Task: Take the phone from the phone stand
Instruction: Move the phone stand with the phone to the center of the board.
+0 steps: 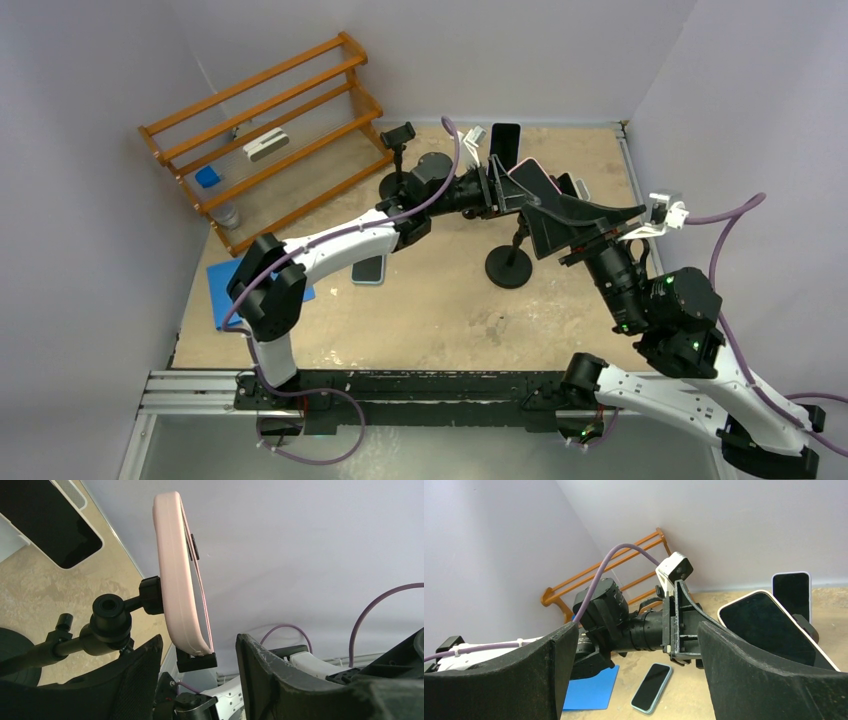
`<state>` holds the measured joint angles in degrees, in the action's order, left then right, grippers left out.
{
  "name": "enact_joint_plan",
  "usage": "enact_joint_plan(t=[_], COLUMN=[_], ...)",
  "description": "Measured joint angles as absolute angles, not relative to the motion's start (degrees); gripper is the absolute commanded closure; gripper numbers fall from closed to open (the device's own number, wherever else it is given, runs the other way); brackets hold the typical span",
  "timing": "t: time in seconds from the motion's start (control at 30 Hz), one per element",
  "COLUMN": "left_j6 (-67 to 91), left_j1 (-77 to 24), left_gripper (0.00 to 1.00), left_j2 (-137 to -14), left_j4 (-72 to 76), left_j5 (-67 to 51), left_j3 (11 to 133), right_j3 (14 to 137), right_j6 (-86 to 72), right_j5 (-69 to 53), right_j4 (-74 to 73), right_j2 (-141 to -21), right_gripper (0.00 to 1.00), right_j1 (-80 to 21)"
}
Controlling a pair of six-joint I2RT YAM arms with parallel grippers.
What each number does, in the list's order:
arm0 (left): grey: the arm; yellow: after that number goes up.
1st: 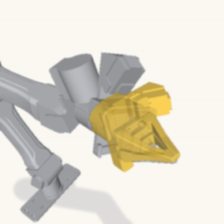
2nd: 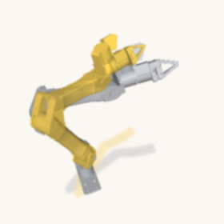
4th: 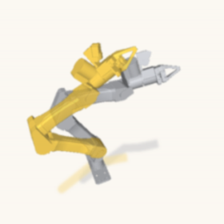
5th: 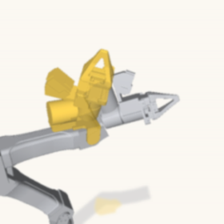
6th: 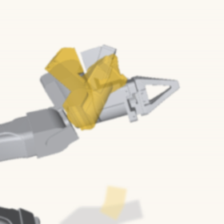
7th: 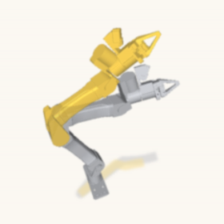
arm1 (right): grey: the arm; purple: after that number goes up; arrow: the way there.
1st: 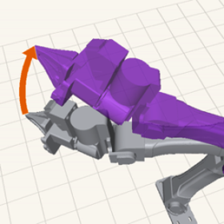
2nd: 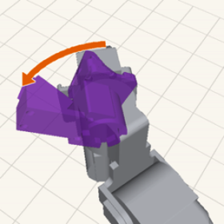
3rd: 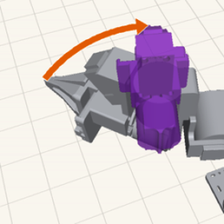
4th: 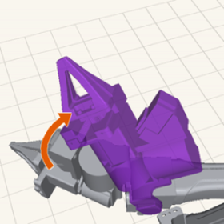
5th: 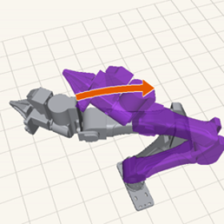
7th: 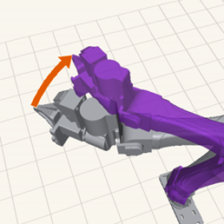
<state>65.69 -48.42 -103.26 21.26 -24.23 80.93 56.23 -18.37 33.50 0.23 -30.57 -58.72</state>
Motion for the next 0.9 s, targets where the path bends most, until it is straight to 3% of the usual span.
enact_joint_plan(t=[0.23, 0.6, 0.9], left_j6=[66.46, 67.33, 67.29], left_j1=[-48.75, -48.93, -48.93], left_gripper=[0.61, 1.00, 1.00], left_j2=[-104.31, -104.40, -104.40], left_j4=[21.02, 19.18, 18.55], left_j5=[-24.16, -24.23, -24.23], left_j3=[81.67, 82.48, 82.83], right_j3=[56.23, 56.23, 56.23], right_j6=[-18.35, -17.96, -17.72], right_j5=[33.67, 33.76, 33.93], right_j4=[-0.16, -0.56, -0.58], right_j2=[-29.87, -29.87, -29.98], right_gripper=[0.11, 0.11, 0.11], right_j1=[-58.70, -58.70, -58.70])
